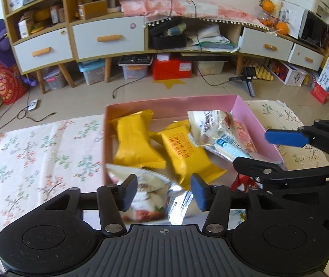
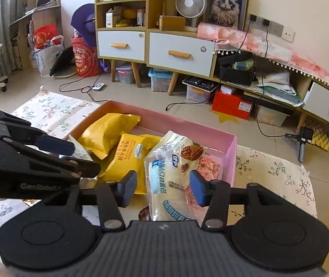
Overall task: Organize snacks
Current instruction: 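Lower both snacks into the box and open both tools to release them, then withdraw both open tools from the box toward the gold bar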
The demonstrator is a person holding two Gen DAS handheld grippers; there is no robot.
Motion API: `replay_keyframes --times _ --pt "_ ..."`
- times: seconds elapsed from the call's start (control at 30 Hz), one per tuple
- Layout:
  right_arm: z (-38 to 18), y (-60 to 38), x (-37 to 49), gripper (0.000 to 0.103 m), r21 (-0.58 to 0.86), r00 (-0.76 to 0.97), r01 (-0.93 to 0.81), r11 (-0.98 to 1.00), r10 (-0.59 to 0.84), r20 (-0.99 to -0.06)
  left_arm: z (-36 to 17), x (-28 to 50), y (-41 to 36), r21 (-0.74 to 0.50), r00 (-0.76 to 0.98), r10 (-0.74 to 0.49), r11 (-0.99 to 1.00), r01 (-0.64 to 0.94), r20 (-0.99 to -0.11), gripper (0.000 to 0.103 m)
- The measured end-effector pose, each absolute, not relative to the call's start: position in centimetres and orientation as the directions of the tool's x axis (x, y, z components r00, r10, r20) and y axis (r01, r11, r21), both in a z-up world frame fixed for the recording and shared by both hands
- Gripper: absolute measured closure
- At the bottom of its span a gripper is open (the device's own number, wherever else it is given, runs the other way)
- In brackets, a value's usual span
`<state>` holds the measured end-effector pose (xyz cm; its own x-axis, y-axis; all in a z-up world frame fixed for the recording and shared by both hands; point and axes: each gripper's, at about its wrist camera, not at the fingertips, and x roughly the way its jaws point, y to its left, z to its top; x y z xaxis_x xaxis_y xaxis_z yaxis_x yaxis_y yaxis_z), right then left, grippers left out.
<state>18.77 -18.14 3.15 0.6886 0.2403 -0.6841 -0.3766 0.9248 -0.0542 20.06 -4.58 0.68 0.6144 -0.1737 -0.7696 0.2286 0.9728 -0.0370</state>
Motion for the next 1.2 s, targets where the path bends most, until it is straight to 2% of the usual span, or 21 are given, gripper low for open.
replay_keyframes --times 0.13,0.23,0.37,0.53,0.8,0.9,1.03,1.2 --pt "3.8 -17.5 17.9 0.04 -0.067 0.69 -0.405 0.912 0.256 -0.677 1.3 18.5 -3.0 -0.032 0.62 -0.157 0.978 0.208 -0.768 0.034" --pt "4.2 -17.0 17.1 0.034 -0.078 0.688 -0.427 0.901 0.268 -0.675 1.4 17.3 -1.9 -0.02 0.614 -0.143 0.979 0.203 -0.776 0.027" --pt "4.8 -16.4 16.2 0.026 -0.063 0.682 -0.444 0.894 0.291 -0.671 1.3 15.2 -0.9 0.032 0.612 -0.103 0.978 0.205 -0.784 0.021" --pt "5.1 -15.6 14.8 0.017 -0.051 0.667 -0.473 0.88 0.319 -0.674 0.9 12.7 0.1 0.033 0.597 -0.098 0.978 0.206 -0.796 0.014" --pt "4.5 -14.4 12.3 0.004 -0.047 0.655 -0.512 0.858 0.354 -0.668 -1.4 9.9 1.0 -0.028 0.605 -0.129 0.985 0.173 -0.786 0.011" --pt "3.9 -14.5 11.7 0.004 -0.001 0.609 -0.565 0.825 0.417 -0.675 -2.5 9.5 1.4 -0.056 0.606 -0.151 0.983 0.173 -0.781 0.011" --pt "2.9 -14.9 11.6 0.003 0.088 0.528 -0.622 0.778 0.5 -0.686 -3.1 9.2 1.8 -0.034 0.621 -0.147 0.981 0.19 -0.77 0.011" --pt "1.5 -14.4 11.6 0.003 0.031 0.5 -0.651 0.758 0.46 -0.734 -3.9 9.4 2.1 -0.075 0.619 -0.182 0.978 0.194 -0.764 0.011"
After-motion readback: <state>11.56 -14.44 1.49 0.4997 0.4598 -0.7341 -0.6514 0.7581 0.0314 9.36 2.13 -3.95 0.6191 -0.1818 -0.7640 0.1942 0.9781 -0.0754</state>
